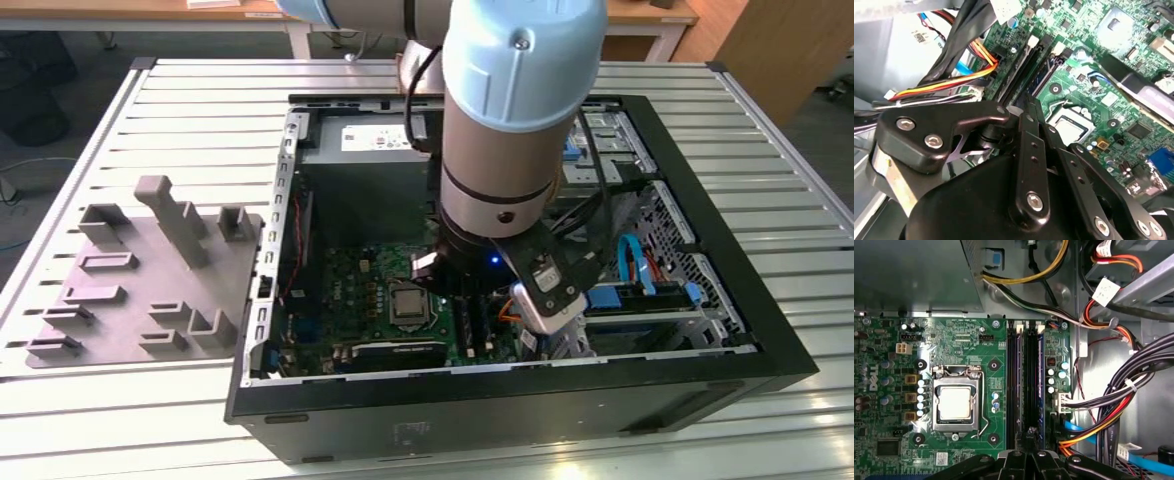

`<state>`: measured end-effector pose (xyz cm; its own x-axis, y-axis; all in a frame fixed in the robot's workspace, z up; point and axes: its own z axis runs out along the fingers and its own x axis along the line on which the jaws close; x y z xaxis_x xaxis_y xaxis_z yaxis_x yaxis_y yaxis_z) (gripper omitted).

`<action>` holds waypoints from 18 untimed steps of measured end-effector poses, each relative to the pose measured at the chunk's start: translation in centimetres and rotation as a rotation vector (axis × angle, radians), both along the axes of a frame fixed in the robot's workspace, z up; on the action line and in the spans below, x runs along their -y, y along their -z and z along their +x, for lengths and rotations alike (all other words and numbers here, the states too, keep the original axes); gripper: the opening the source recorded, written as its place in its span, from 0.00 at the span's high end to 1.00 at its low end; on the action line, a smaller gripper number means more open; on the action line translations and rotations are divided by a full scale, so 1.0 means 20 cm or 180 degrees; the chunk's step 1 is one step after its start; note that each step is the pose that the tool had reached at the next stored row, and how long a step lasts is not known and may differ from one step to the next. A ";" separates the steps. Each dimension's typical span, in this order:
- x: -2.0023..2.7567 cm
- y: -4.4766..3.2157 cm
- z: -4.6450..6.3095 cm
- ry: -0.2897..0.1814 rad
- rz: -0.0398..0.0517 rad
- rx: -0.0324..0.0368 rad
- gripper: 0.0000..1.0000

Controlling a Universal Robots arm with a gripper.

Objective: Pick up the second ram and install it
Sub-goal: 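Press down the second ram until it locks into place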

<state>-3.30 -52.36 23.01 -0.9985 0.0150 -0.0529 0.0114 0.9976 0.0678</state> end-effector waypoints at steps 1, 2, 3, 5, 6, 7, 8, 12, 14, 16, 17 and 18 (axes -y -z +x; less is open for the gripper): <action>0.000 0.006 0.00 0.0000 0.0000 0.0000 0.89; 0.000 0.008 0.00 0.0000 0.0000 0.0000 0.89; 0.000 0.008 0.00 0.0000 -0.0001 0.0000 0.89; 0.000 0.011 0.00 0.0000 0.0000 0.0000 0.89; 0.000 0.012 -0.01 0.0000 0.0000 0.0000 0.89; 0.000 0.014 -0.01 0.0000 0.0000 0.0000 0.89; 0.000 0.015 -0.01 0.0000 0.0000 0.0000 0.89; 0.000 0.034 -0.01 0.0000 0.0000 0.0000 0.89; 0.000 0.035 -0.01 0.0000 -0.0001 0.0000 0.89; 0.000 0.040 -0.01 0.0000 0.0001 0.0000 0.89; 0.000 0.045 -0.01 0.0000 -0.0001 0.0000 0.89; 0.000 0.047 -0.01 0.0000 -0.0002 0.0000 0.89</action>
<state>-3.57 -52.37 22.07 -0.9985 0.0150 -0.0528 0.0114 0.9977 0.0672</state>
